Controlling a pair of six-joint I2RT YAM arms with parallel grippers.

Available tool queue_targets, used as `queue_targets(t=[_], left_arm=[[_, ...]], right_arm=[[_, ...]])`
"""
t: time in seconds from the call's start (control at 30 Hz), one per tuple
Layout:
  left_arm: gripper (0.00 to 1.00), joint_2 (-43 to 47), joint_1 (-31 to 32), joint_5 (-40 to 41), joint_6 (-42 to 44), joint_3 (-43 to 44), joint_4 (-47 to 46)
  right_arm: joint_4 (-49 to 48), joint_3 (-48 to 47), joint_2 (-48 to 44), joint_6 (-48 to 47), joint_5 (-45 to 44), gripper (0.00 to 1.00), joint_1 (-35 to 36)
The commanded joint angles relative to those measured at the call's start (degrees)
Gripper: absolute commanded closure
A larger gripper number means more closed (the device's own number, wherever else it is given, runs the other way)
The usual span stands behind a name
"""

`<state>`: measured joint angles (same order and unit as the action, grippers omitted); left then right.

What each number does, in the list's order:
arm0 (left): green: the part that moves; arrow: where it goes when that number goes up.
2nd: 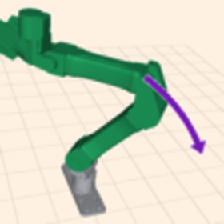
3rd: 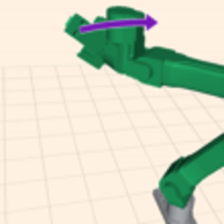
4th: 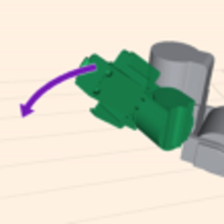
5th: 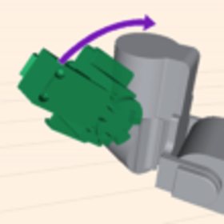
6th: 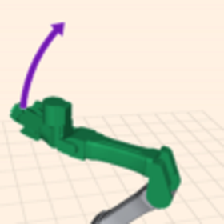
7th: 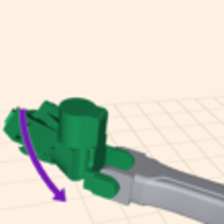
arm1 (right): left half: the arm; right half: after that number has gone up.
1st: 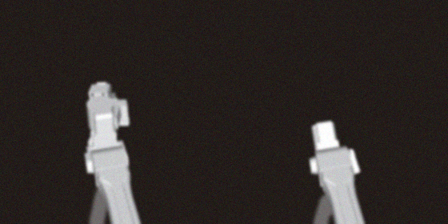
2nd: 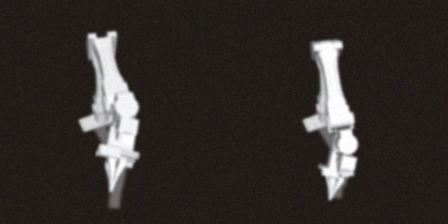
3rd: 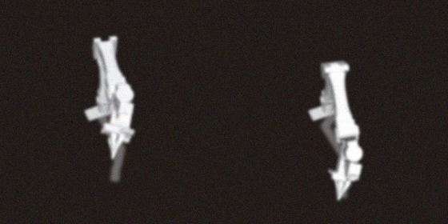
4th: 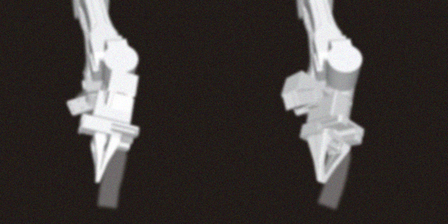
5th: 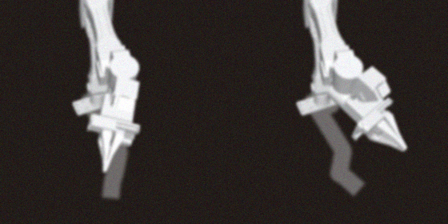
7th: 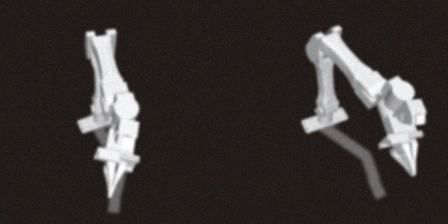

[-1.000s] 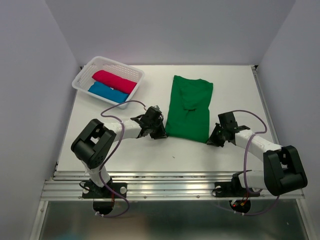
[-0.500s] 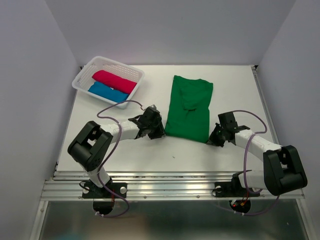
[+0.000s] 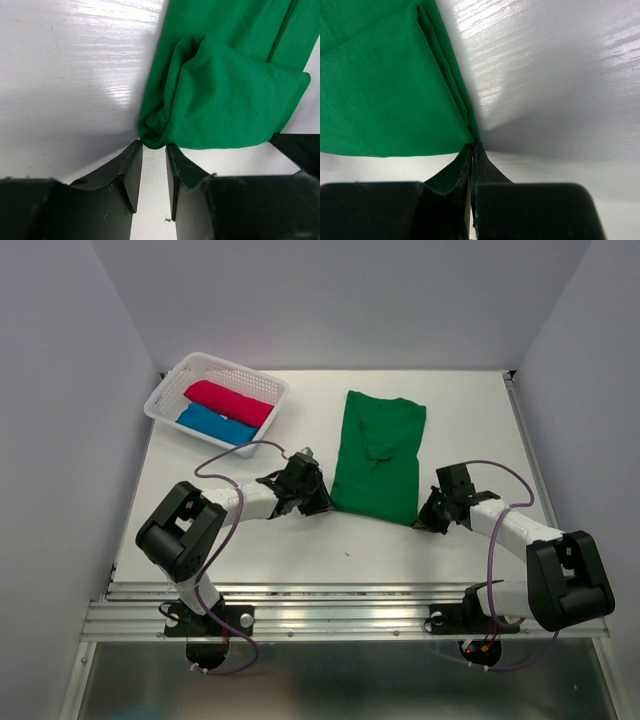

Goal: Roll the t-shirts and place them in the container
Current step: Roll the T-shirt to the center of the board.

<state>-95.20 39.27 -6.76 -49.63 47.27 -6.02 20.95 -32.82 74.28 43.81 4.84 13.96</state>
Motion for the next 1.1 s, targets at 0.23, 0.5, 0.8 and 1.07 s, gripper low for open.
queue_targets(t=[0.23,0.5,0.8,1.07], left_arm=[[0.79,-2.09,-0.07,-2.55,-1.17,-0.77,-4.70],[1.00,-1.13,-0.07,-3.25,-1.79,-1.73,-4.53],[1.00,2.29,0.20,-6.33,-0.91,-1.91,2.59],[1.00,6.07,2.47,-8.26,-1.00,-4.46,5.93]], right_arm=[[0.58,-0.05,-1.42,-0.22,-1.76,0.99,0.46],[1.02,-0.05,-2.12,-0.22,-1.85,0.99,0.46],[5.41,-2.95,-6.16,0.22,-2.47,0.99,0.46],[10.07,-1.29,-12.21,0.48,-1.59,0.99,0.46]])
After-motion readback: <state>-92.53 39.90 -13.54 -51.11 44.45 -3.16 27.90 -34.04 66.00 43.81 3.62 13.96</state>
